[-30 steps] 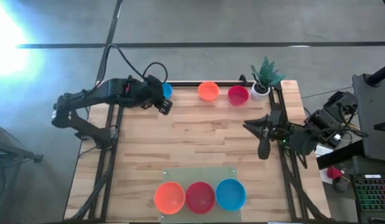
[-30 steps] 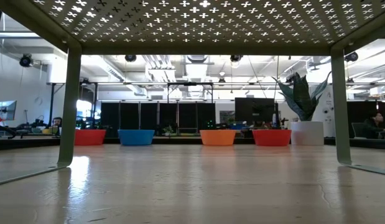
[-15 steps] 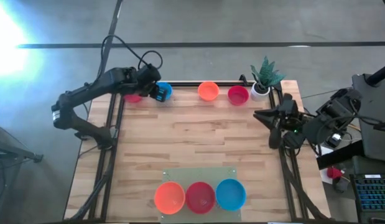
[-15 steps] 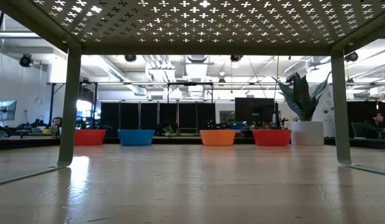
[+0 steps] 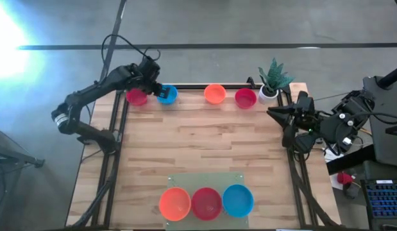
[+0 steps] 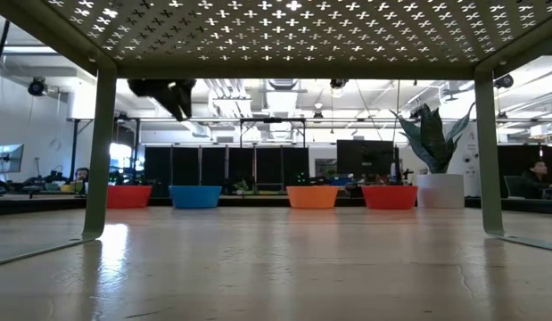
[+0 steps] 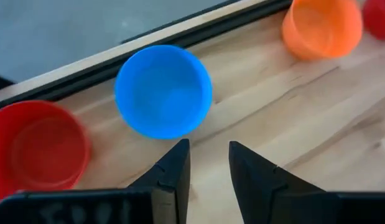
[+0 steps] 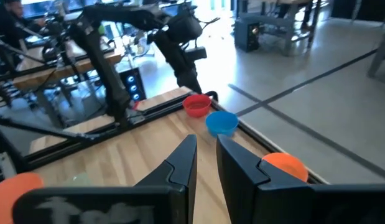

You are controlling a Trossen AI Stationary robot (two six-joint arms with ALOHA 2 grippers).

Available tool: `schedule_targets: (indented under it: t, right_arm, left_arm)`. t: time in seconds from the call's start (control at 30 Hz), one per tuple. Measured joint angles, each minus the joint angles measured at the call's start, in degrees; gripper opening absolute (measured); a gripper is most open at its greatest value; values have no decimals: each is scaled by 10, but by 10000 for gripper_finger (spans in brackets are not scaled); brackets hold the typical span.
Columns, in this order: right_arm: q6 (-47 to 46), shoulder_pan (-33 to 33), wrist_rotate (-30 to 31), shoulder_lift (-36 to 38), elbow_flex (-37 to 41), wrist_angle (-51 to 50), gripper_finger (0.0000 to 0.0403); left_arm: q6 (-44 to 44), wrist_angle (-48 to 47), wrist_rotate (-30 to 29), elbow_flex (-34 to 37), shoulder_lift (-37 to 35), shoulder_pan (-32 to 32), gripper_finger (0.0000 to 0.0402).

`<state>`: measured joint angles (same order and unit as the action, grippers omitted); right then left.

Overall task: Pick & Place Mini bowls
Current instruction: Stack the blue bowl on the blue bowl on the shelf

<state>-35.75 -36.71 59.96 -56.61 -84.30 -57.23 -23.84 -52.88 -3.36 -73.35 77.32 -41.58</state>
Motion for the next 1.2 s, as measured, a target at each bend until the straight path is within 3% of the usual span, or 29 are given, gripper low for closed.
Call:
schedule_targets:
  t: [0.2,0.3,0.67,0.87,1.2]
  right_arm:
    - [-1,0,36,0,0,0,59]
    - [-1,0,46,0,0,1,59]
    - [-2,0,48,0,0,2,59]
    - [-2,0,48,0,0,3,59]
    - [-2,0,48,0,0,3,59]
  left_arm:
    - [31,102,119,64,0,-59,103]
    - [104,140,147,97,0,-76,103]
    - [452,177,142,171,0,-82,103]
    - [506,237,115,234,0,-82,103]
    - [519,387,100,317,0,-82,103]
